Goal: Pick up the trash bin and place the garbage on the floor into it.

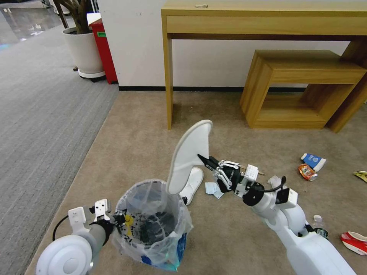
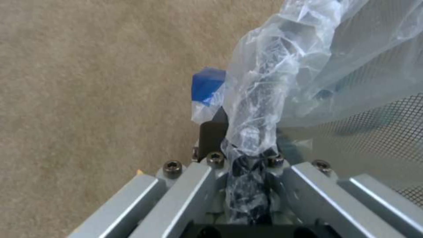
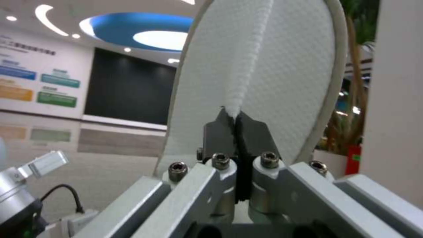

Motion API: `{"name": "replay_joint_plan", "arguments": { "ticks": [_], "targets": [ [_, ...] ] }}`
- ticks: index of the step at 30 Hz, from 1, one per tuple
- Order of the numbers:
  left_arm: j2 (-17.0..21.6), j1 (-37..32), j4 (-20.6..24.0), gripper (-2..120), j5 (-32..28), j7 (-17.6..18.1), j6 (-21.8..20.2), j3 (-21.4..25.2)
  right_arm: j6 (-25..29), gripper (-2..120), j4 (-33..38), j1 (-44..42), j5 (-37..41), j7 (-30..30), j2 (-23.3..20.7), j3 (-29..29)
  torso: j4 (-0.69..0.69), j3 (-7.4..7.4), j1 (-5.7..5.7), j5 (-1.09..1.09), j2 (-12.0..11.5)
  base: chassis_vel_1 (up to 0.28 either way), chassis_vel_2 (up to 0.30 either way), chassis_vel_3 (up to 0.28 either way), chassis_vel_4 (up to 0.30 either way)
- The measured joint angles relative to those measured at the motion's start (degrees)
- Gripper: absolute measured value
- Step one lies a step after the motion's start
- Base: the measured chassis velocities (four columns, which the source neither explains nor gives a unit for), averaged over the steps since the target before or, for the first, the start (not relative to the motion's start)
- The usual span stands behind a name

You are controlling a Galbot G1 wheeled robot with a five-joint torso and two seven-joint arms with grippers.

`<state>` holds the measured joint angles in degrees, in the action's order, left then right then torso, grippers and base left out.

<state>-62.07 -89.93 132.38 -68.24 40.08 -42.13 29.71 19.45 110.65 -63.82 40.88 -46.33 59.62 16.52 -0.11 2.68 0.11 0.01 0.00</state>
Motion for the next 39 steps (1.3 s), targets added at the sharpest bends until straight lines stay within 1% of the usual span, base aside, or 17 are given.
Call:
{"name": "replay_joint_plan", "arguments": {
  "ticks": [3,6,7,12,14,16,23,36,39],
  "targets": [
    [0.06,0.48,-0.70,1,0.70,-0.01,0.00,-1.62,-0.69,0,-0.71,2.77,0.47,-1.78,-0.93,-1.48,0.00,0.00,0.00,-0.01,0.00,0.000,0.000,0.000,0.000],
    [-0.01,0.70,-1.07,1,1.23,-0.15,0.00,-2.33,-1.09,0,-1.28,3.76,0.71,-3.48,-1.39,-2.21,0.00,0.00,0.00,-0.01,0.00,0.000,0.000,0.000,0.000],
    [-0.23,0.82,-1.28,1,1.50,-0.32,0.00,-2.77,-1.22,0,-1.91,4.37,0.71,-5.08,-1.40,-2.51,0.00,0.00,0.00,-0.01,0.00,0.000,0.000,0.000,0.000],
    [-0.88,1.00,-1.43,1,1.95,-0.58,0.00,-3.46,-1.30,0,-4.05,5.56,-0.05,-8.46,-0.35,-3.63,0.00,0.00,0.00,-0.01,0.00,0.000,0.000,0.000,0.000],
    [-0.90,1.00,-1.38,1,1.93,-0.58,0.00,-3.49,-1.30,0,-4.17,5.60,-0.16,-8.64,-0.27,-3.69,0.00,0.00,0.00,-0.01,0.00,0.000,0.000,0.000,0.000],
    [-1.00,0.95,-0.44,1,1.35,-0.59,0.00,-3.64,-1.29,0,-5.20,5.73,-1.72,-10.30,0.54,-4.28,0.00,0.00,0.00,0.00,0.00,0.000,0.000,0.000,0.000],
    [-0.84,0.65,1.72,1,-0.35,-0.55,0.00,-3.22,-0.89,0,-6.69,5.73,-5.12,-12.86,0.93,-4.46,0.00,0.00,0.00,0.00,0.00,0.000,0.000,0.000,0.000],
    [-1.21,-0.30,4.44,1,-2.71,-0.12,0.00,-2.80,-0.08,0,-8.05,5.14,-8.18,-14.53,0.76,-3.22,0.00,0.00,0.00,-0.01,0.00,0.000,0.000,0.000,0.000],
    [-1.45,-0.61,5.25,1,-3.44,0.30,0.00,-2.93,0.10,0,-8.52,4.42,-8.80,-14.29,1.33,-2.99,0.00,0.00,-0.01,-0.01,0.00,0.000,0.000,0.000,0.000]
  ]
}}
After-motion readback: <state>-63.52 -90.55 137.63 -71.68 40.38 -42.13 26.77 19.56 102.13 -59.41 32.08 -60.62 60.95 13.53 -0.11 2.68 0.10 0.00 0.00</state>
